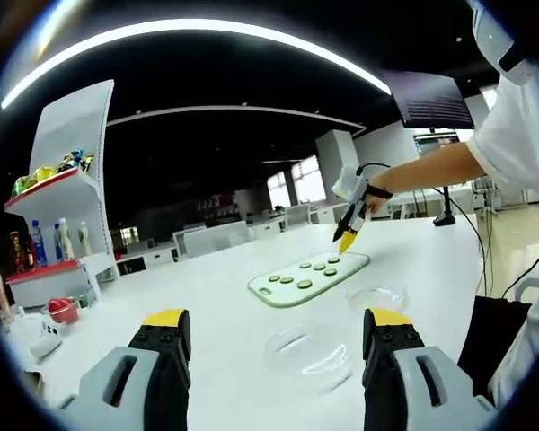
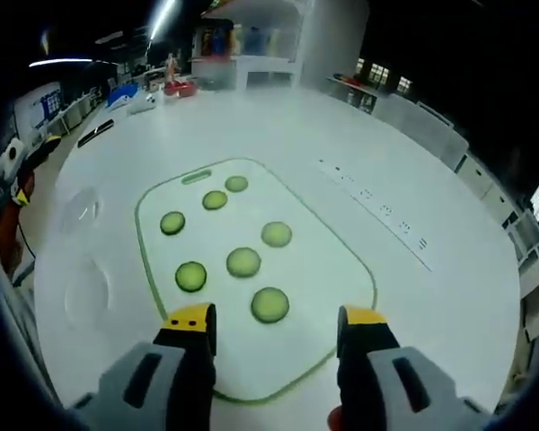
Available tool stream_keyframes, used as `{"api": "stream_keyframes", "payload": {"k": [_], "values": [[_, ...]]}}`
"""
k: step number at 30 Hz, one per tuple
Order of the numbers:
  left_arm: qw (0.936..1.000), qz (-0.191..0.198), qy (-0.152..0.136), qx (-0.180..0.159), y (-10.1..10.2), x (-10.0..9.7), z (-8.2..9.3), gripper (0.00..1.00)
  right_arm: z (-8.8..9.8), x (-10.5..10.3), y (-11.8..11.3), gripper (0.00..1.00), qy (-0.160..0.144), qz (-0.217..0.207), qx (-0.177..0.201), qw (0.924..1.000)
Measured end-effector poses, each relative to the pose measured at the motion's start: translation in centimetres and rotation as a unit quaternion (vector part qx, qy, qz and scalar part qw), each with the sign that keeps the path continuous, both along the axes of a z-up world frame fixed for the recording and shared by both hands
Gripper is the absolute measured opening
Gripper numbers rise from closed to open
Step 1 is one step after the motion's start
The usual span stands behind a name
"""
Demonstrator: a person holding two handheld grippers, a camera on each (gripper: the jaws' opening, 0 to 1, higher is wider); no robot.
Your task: Open the petri dish lid, add cucumber slices into the petri dish, and close the lid
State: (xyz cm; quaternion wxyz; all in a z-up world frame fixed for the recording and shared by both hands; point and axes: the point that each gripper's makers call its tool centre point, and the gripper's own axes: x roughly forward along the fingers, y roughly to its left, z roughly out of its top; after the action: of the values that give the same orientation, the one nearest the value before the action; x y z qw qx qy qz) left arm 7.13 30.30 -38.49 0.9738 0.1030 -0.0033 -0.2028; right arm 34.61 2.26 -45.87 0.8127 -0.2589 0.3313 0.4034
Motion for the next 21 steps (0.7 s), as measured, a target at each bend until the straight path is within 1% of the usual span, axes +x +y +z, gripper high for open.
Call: {"api": "stream_keyframes", "payload": {"k": [2,7,13,17,21], "values": [[1.0000,0.001,0.002,0.000,0.0,0.0,-0.1,0.78,-0.3,-0.1,0.1,0.52,0.005,-0.002,0.001,1.0000],[1.0000,0.004,0.006,0.001,-0.1,0.0,-0.4,0.78,-1.1,0.3,0.1,0.50,0.007,-0.003,-0.008,0.9999],[1.0000,0.005,0.003,-0.002,0.0,0.1,-0.2,0.78,-1.9,1.0,0.0,0.46,0.014,-0.008,-0.016,0.9997],[1.0000,0.003,0.002,-0.008,0.0,0.2,-0.2,0.78,-2.0,0.7,0.2,0.45,0.021,-0.015,-0.012,0.9996],[1.0000,0.000,0.002,-0.009,-0.2,0.4,-0.2,0.78,-2.2,1.1,0.1,0.42,0.025,-0.021,-0.008,0.9994]]}}
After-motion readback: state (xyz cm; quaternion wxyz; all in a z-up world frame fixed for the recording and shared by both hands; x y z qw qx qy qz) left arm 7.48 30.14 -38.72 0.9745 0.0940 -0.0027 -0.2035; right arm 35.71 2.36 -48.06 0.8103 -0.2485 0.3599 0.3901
